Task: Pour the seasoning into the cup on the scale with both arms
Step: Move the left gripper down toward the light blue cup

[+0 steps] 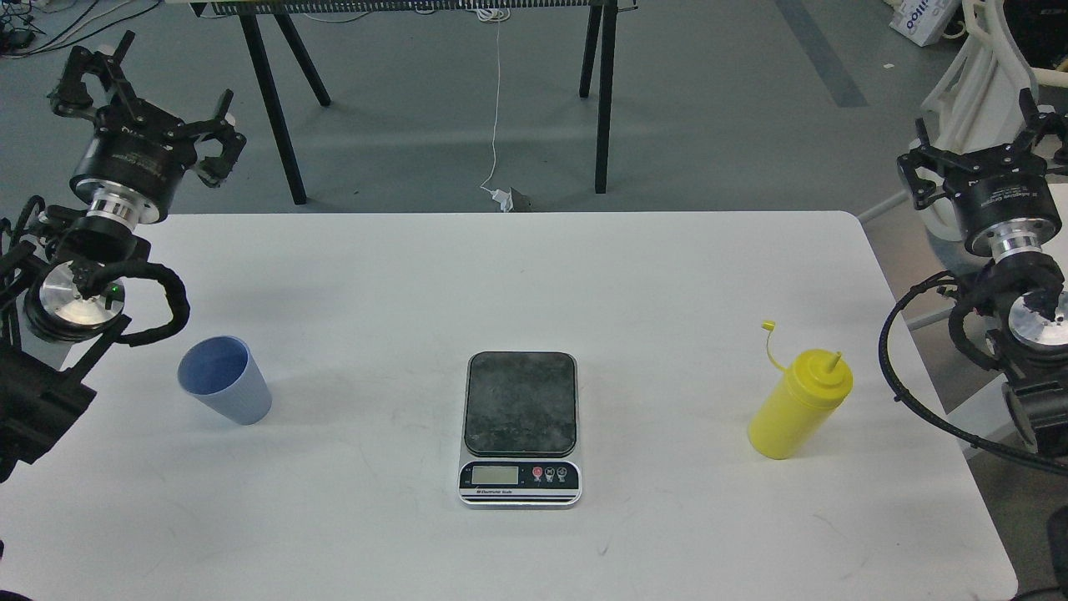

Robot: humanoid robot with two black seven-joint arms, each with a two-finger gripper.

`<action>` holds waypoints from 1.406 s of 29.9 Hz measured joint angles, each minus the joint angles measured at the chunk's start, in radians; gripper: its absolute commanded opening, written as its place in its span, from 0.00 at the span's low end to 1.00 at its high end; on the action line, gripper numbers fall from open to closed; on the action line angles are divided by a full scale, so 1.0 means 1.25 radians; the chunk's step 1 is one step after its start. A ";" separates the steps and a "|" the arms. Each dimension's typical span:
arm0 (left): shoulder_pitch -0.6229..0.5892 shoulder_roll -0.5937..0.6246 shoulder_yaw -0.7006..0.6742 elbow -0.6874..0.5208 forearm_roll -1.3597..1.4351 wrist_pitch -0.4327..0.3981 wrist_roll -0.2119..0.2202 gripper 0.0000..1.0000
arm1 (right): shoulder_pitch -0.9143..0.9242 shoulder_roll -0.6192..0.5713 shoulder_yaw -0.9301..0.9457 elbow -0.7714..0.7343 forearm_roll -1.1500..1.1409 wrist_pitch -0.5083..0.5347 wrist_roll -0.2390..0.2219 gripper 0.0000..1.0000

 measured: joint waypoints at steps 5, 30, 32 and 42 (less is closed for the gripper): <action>0.000 -0.001 0.002 -0.006 0.000 0.006 0.000 0.99 | -0.020 0.001 0.000 0.001 0.000 0.000 0.001 0.99; 0.115 0.341 0.023 -0.269 1.013 -0.020 -0.079 0.96 | -0.162 -0.063 0.036 0.120 0.001 0.000 0.009 0.99; 0.120 0.353 0.023 -0.272 1.119 -0.006 -0.080 0.96 | -0.168 -0.072 0.040 0.128 0.001 0.000 0.009 0.99; 0.126 0.368 0.104 -0.261 1.606 0.129 -0.120 0.82 | -0.179 -0.091 0.051 0.137 0.000 0.000 0.010 0.99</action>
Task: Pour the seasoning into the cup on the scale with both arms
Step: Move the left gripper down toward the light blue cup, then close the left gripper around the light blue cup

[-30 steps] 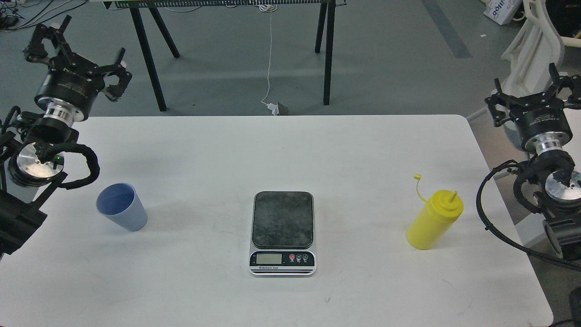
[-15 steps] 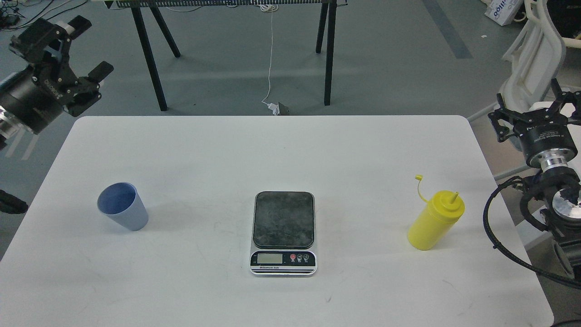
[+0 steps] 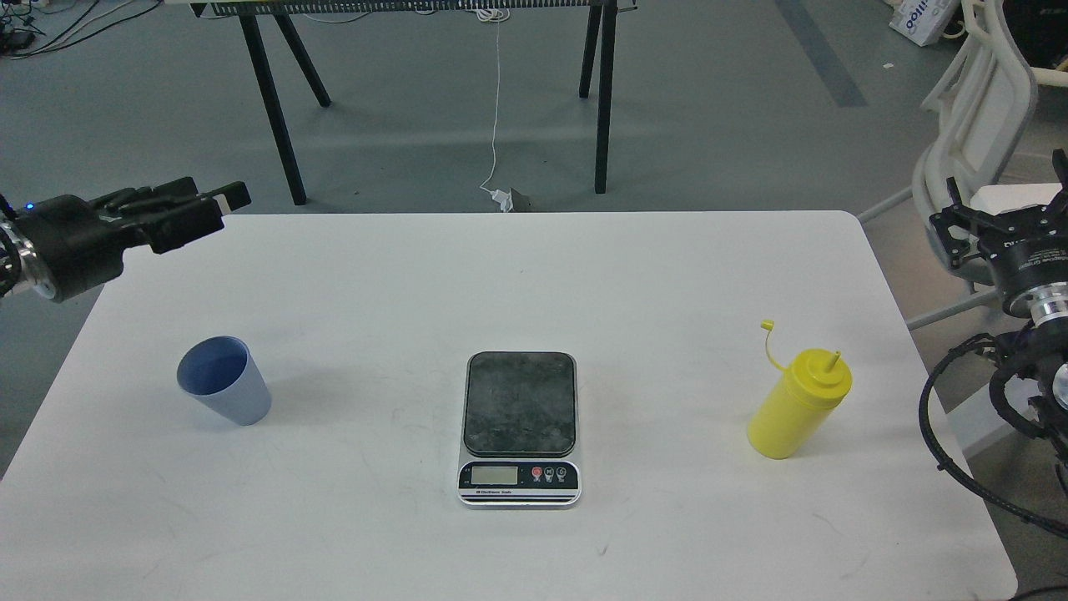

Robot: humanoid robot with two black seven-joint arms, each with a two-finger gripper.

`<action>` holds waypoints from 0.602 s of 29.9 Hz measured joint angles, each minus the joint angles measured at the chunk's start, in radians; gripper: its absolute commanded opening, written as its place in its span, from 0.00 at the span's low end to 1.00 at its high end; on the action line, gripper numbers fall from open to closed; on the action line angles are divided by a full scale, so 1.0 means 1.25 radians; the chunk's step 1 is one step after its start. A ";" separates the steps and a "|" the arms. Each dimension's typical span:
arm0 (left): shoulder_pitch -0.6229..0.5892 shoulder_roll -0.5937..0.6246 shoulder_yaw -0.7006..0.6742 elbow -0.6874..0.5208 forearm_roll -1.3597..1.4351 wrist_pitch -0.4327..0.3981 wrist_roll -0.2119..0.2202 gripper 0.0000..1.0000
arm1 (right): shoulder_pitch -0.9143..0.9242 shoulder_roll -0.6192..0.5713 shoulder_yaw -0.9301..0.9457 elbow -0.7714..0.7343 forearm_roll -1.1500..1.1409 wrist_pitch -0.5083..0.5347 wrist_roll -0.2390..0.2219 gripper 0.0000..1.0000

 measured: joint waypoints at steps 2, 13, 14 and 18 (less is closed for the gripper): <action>-0.001 0.001 0.041 0.016 0.056 0.036 -0.008 0.77 | 0.000 -0.004 0.000 0.000 0.000 0.000 0.000 0.99; -0.007 -0.003 0.226 0.124 0.104 0.142 -0.012 0.60 | -0.002 -0.008 0.000 0.001 0.000 0.000 0.000 0.99; -0.007 -0.005 0.233 0.136 0.105 0.147 -0.012 0.60 | -0.002 -0.008 0.000 0.001 0.000 0.000 0.000 0.99; -0.008 -0.017 0.258 0.199 0.105 0.169 -0.011 0.56 | -0.002 -0.008 0.001 0.001 0.000 0.000 0.000 0.99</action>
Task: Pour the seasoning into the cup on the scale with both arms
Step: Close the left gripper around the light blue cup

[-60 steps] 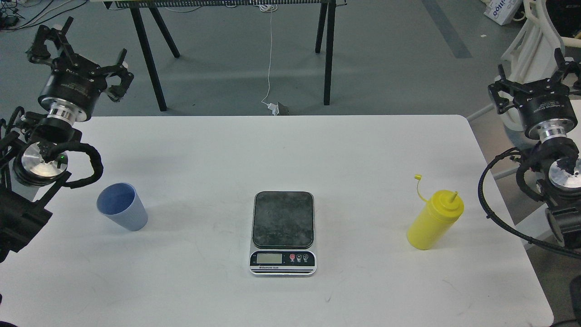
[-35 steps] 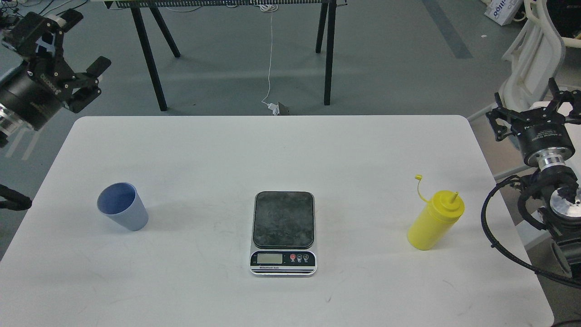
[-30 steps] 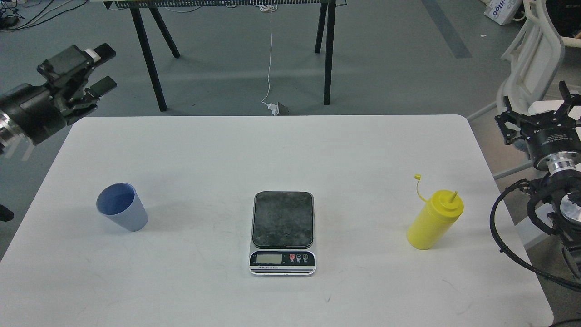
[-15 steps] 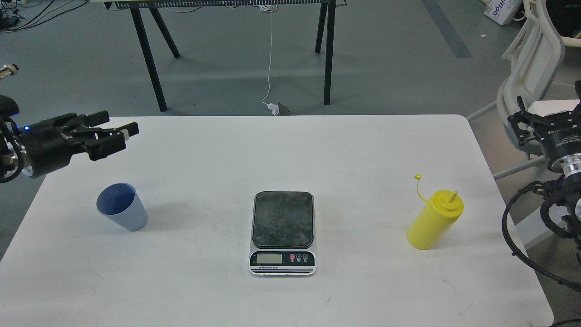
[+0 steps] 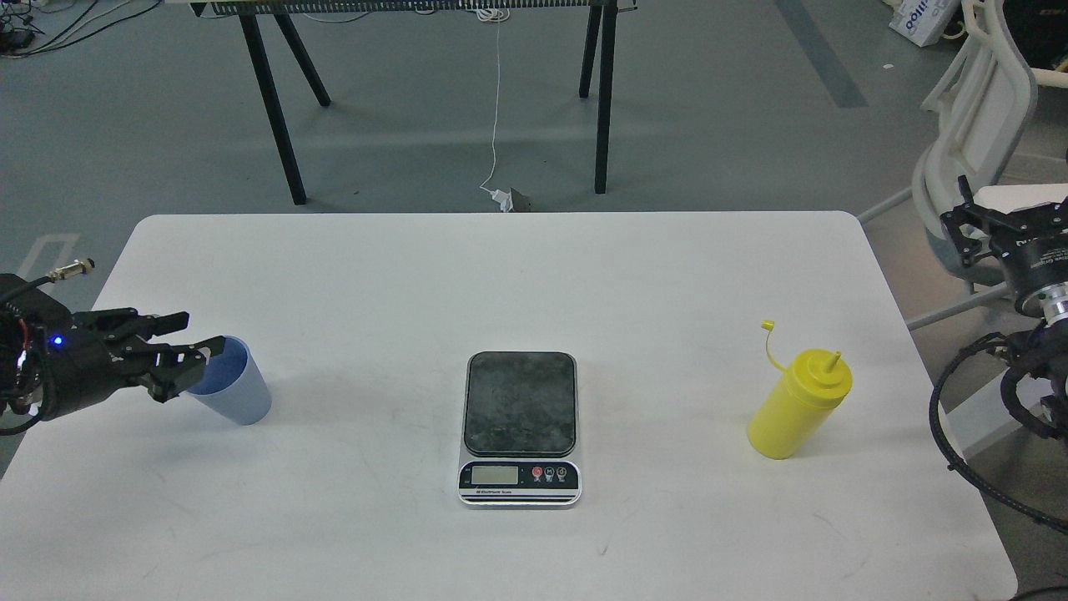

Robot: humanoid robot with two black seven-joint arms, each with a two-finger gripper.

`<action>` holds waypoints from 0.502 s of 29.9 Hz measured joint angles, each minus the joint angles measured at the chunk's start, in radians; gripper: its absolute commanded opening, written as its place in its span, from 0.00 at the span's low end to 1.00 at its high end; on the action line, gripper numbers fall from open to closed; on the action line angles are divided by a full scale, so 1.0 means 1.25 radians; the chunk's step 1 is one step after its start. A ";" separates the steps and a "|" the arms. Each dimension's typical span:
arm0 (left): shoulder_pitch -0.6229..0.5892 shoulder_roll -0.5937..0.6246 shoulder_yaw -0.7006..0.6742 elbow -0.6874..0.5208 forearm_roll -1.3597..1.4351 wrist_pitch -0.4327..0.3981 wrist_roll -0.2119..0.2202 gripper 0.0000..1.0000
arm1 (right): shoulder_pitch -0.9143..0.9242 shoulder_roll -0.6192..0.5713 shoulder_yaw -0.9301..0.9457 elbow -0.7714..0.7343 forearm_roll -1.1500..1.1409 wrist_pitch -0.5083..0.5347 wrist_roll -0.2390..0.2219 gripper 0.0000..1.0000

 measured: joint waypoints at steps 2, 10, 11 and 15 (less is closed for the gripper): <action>0.000 -0.013 0.013 0.024 -0.001 0.011 0.000 0.54 | 0.000 0.000 0.000 0.000 0.000 0.000 0.000 0.99; -0.002 -0.044 0.024 0.061 -0.006 0.020 0.000 0.36 | 0.000 0.001 0.000 0.000 0.000 0.000 0.000 0.99; -0.002 -0.048 0.024 0.068 -0.006 0.020 0.000 0.35 | 0.000 0.000 0.000 0.000 0.000 0.000 0.000 0.99; -0.004 -0.072 0.025 0.098 -0.006 0.020 0.000 0.25 | 0.000 -0.003 -0.001 0.000 0.000 0.000 0.000 0.99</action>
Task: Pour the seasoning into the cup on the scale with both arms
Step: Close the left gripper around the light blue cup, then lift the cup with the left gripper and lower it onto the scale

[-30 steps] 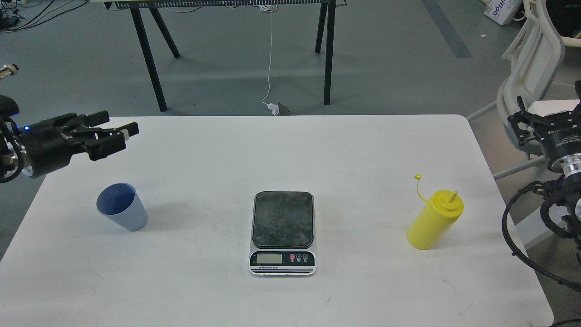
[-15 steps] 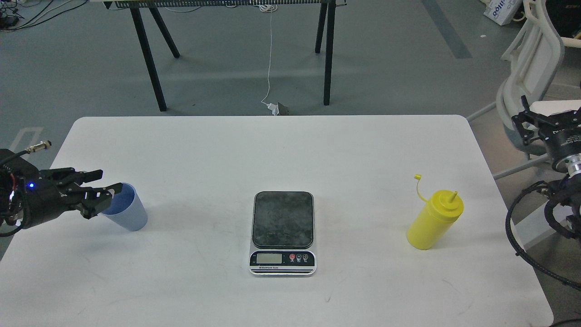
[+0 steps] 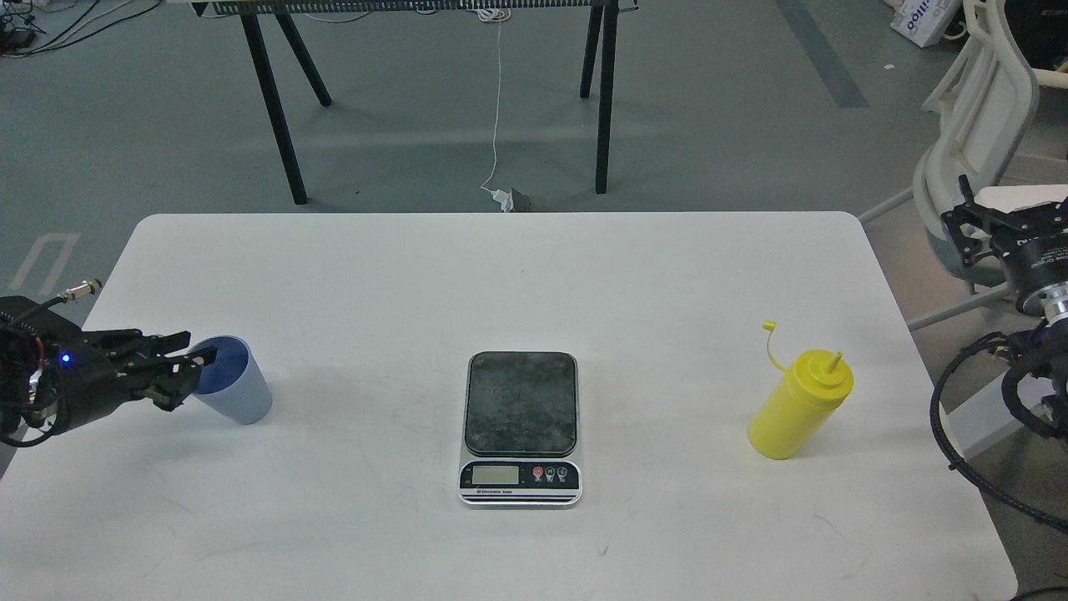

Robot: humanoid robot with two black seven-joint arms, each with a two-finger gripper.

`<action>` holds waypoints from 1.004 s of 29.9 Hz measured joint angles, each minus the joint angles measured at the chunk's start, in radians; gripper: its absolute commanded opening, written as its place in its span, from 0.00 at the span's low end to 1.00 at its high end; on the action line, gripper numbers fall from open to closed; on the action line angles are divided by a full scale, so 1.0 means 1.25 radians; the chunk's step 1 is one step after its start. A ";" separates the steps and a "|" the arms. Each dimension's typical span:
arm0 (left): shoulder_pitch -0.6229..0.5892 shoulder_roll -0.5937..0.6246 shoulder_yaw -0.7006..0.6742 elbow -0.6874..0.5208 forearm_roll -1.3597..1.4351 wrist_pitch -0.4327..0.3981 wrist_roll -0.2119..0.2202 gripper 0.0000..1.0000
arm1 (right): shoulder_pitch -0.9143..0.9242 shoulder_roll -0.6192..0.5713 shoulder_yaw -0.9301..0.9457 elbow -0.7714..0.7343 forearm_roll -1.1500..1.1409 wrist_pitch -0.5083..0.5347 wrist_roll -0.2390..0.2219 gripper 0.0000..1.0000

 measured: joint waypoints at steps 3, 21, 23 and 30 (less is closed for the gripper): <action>0.000 -0.005 0.005 0.012 0.000 0.000 0.000 0.17 | -0.003 0.000 0.000 -0.001 0.000 0.000 0.000 0.99; -0.122 0.022 0.006 -0.101 -0.012 -0.039 0.000 0.04 | -0.009 -0.007 0.003 -0.003 0.000 0.000 0.004 0.99; -0.168 0.028 0.006 -0.155 -0.012 -0.088 0.000 0.04 | -0.013 -0.008 0.006 -0.003 0.000 0.000 0.005 0.99; -0.345 -0.035 0.003 -0.361 -0.012 -0.348 0.000 0.04 | -0.037 -0.026 0.029 -0.001 0.000 0.000 0.005 0.99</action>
